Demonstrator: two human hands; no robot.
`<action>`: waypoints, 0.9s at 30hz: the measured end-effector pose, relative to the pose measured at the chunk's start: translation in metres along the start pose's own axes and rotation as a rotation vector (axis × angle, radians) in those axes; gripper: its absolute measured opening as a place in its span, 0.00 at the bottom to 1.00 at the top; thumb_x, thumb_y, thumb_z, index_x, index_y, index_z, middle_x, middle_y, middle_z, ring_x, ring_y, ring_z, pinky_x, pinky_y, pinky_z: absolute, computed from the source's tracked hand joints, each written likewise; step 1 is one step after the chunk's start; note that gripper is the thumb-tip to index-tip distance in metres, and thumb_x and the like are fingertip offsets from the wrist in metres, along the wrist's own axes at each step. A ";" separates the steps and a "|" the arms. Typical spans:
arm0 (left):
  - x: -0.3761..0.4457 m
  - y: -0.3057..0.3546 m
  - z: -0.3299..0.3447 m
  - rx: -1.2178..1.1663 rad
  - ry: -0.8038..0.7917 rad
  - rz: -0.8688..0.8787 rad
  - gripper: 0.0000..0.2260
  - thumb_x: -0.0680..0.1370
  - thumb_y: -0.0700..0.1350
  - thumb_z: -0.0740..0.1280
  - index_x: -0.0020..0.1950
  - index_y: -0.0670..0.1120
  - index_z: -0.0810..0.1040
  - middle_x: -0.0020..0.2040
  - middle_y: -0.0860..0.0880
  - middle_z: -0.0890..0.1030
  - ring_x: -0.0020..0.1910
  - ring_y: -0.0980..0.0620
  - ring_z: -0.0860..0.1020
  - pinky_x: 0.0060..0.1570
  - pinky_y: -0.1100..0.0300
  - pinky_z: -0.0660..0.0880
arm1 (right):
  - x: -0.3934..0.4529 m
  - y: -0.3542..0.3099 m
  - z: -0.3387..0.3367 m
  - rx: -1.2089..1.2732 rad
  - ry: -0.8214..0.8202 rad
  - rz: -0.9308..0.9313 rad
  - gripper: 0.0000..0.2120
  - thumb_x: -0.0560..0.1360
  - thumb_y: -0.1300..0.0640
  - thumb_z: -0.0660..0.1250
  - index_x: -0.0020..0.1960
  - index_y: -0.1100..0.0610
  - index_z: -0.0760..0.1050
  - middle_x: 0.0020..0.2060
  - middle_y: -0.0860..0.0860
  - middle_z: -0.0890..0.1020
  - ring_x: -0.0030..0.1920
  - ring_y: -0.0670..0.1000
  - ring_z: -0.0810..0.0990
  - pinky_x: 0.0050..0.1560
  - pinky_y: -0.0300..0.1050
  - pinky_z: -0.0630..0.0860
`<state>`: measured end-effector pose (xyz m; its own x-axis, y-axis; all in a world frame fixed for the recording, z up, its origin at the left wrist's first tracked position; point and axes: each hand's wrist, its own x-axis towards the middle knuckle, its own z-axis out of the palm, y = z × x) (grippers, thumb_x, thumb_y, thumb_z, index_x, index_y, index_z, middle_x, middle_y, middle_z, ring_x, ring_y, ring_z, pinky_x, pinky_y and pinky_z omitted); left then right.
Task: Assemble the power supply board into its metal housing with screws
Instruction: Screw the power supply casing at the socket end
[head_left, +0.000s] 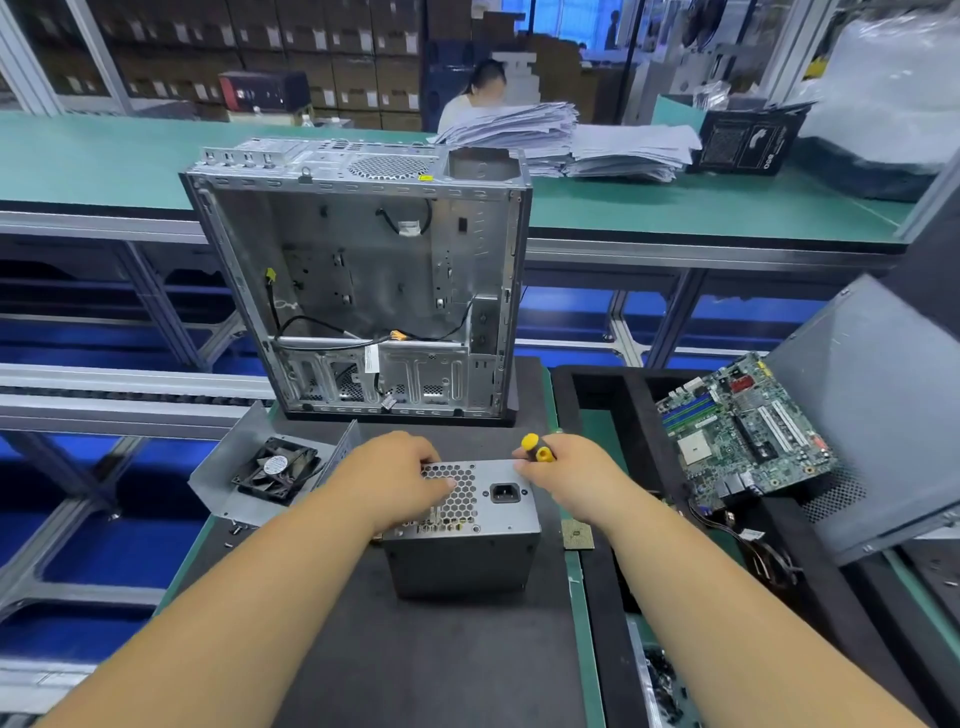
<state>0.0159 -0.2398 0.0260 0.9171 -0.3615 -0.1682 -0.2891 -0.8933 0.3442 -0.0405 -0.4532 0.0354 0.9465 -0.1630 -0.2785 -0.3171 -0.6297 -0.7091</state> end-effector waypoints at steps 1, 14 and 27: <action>0.000 -0.004 -0.002 -0.052 -0.024 -0.026 0.11 0.74 0.60 0.69 0.50 0.55 0.80 0.47 0.56 0.80 0.45 0.56 0.80 0.47 0.58 0.77 | 0.001 0.000 0.000 -0.004 0.002 -0.003 0.11 0.79 0.53 0.66 0.54 0.60 0.80 0.51 0.59 0.83 0.47 0.55 0.78 0.50 0.50 0.76; -0.003 0.000 -0.003 -0.191 0.187 0.066 0.11 0.67 0.53 0.78 0.41 0.53 0.78 0.42 0.58 0.78 0.44 0.55 0.76 0.45 0.59 0.73 | 0.006 -0.006 -0.012 -0.083 0.105 -0.142 0.12 0.75 0.51 0.70 0.45 0.61 0.80 0.43 0.59 0.83 0.40 0.51 0.76 0.43 0.48 0.75; -0.007 -0.018 0.031 -0.179 -0.060 0.106 0.12 0.66 0.52 0.79 0.36 0.51 0.77 0.35 0.56 0.78 0.35 0.58 0.75 0.40 0.60 0.73 | 0.005 0.018 0.002 -0.235 -0.187 -0.089 0.05 0.71 0.52 0.76 0.43 0.52 0.83 0.41 0.48 0.85 0.45 0.49 0.82 0.47 0.43 0.77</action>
<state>0.0064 -0.2300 -0.0078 0.8648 -0.4707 -0.1748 -0.3246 -0.7896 0.5207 -0.0419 -0.4638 0.0201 0.9356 0.0297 -0.3518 -0.1903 -0.7969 -0.5733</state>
